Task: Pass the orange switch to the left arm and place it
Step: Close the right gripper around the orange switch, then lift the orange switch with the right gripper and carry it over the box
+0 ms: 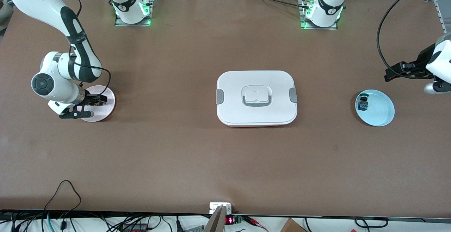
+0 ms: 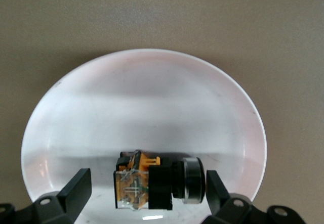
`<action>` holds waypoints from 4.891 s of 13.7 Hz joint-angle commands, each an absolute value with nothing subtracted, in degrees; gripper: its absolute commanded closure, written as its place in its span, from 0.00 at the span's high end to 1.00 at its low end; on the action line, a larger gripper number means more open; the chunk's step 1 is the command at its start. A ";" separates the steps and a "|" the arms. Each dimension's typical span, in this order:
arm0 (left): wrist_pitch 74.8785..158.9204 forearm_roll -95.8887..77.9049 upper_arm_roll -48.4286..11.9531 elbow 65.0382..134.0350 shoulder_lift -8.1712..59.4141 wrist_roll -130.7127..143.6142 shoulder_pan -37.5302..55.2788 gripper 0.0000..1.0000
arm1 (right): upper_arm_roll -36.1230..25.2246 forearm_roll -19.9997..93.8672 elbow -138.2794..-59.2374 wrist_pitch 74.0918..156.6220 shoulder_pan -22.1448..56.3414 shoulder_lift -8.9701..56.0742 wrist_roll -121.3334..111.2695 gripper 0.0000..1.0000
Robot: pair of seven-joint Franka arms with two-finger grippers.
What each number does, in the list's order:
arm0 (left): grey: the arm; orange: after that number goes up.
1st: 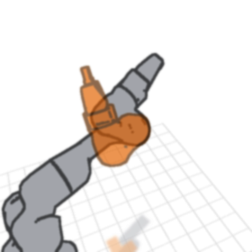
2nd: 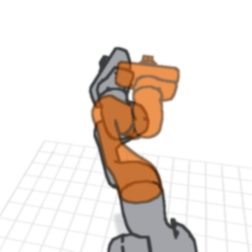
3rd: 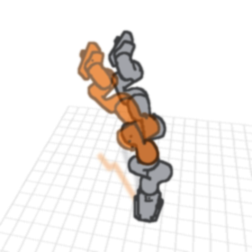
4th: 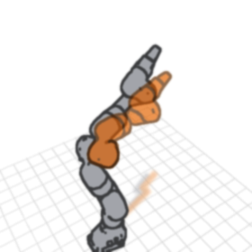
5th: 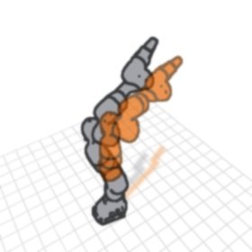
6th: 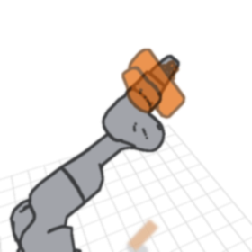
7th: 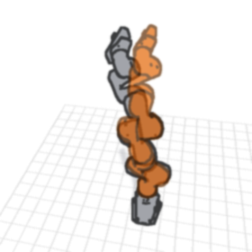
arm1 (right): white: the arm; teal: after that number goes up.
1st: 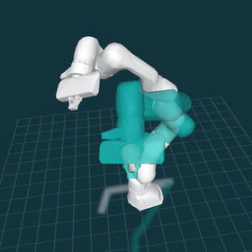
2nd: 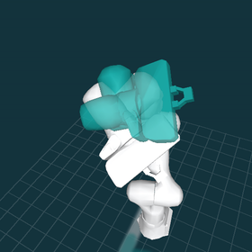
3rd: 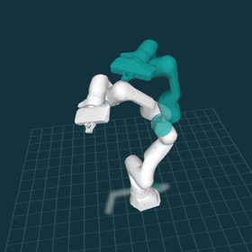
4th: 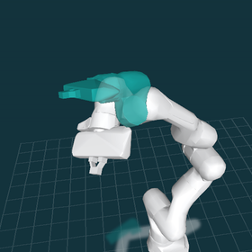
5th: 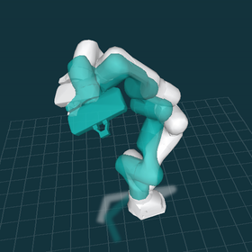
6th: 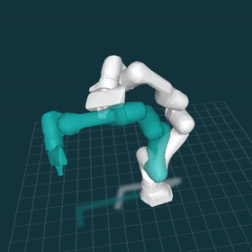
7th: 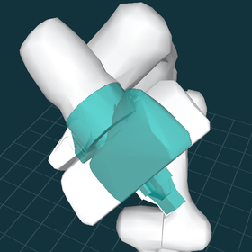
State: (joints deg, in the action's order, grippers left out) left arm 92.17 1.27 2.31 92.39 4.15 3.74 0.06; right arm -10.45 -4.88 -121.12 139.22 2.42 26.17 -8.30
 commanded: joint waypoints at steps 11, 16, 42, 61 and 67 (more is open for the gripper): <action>92.02 1.05 2.20 92.46 3.69 2.72 -0.18 1.00 | -9.93 -4.83 -122.08 140.80 1.05 27.16 -11.95 1.00; 91.76 1.23 2.02 92.46 3.52 2.81 0.00 1.00 | -9.93 -4.75 -122.08 140.54 1.05 27.33 -12.04 0.71; 90.88 1.23 2.02 89.56 5.01 2.90 0.62 1.00 | -0.98 -1.05 -96.78 103.27 2.28 15.13 -20.97 0.00; 69.45 -47.32 2.72 89.12 13.08 2.73 -8.61 1.00 | 8.35 41.98 -94.39 112.30 11.32 9.49 -59.91 0.00; 66.27 -73.80 1.67 91.67 19.24 1.59 -8.27 1.00 | 8.44 67.55 -94.66 118.56 19.86 13.53 -74.16 0.00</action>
State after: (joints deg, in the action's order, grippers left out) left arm 66.87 -68.59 2.44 91.24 18.54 3.13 -8.57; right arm 8.70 61.22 -94.66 117.31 18.52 12.51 -69.28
